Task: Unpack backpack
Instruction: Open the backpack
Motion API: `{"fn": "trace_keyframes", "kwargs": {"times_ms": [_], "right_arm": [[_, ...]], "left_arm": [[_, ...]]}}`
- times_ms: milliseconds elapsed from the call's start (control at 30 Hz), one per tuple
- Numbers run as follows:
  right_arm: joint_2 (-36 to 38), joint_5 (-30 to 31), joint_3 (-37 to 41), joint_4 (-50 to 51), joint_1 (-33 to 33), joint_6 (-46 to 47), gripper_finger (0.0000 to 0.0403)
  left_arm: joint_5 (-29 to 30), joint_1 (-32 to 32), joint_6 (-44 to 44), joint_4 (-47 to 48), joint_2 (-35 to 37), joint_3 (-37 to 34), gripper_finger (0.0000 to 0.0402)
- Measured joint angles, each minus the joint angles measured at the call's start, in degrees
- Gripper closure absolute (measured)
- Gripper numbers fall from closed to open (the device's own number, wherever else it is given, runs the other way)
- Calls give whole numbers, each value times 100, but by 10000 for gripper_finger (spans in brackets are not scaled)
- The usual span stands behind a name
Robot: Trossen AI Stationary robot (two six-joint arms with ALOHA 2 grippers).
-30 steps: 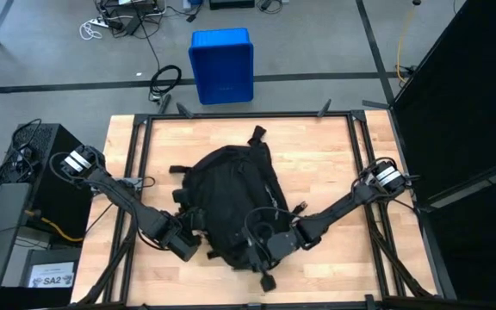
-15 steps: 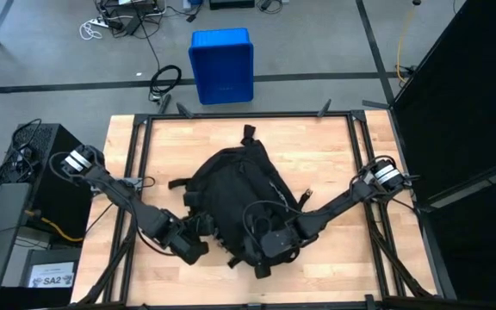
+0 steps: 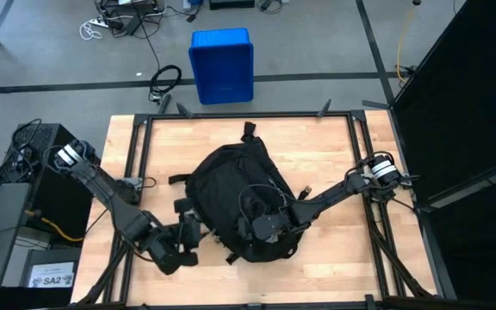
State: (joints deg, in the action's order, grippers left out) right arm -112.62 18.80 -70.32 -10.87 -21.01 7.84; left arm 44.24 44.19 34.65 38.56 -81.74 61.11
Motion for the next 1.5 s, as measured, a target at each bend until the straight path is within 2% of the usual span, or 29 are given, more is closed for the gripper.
{"fn": "trace_keyframes", "kwargs": {"times_ms": [100, 367, 533, 933, 1167, 1300, 1400, 1500], "right_arm": [[-1, -13, 0, 0, 27, 5, 382], [-4, -36, 0, -9, 13, 9, 382], [-4, -45, 0, -11, 13, 9, 382], [-4, -49, 0, -20, 19, 5, 382], [-7, -49, 2, -20, 21, 2, 382], [-7, -49, 2, -17, 21, -24, 382], [-7, -49, 2, -17, 21, -58, 382], [-6, -53, 2, -31, 21, -57, 382]], "left_arm": [[-311, 92, 336, -422, -197, -281, 260], [-583, 131, 1625, -1193, -689, -942, 259], [-664, 124, 1669, -1803, -843, -1163, 259], [-716, -232, 1671, -2330, -1355, -1186, 259], [-1179, -537, 1377, -2715, -1582, -1186, 260], [-1309, -562, 1222, -2759, -1579, -1186, 290], [-1624, -562, 1196, -2691, -1547, -1178, 343], [-2217, -562, 1205, -2486, -1473, -1089, 391]]}}
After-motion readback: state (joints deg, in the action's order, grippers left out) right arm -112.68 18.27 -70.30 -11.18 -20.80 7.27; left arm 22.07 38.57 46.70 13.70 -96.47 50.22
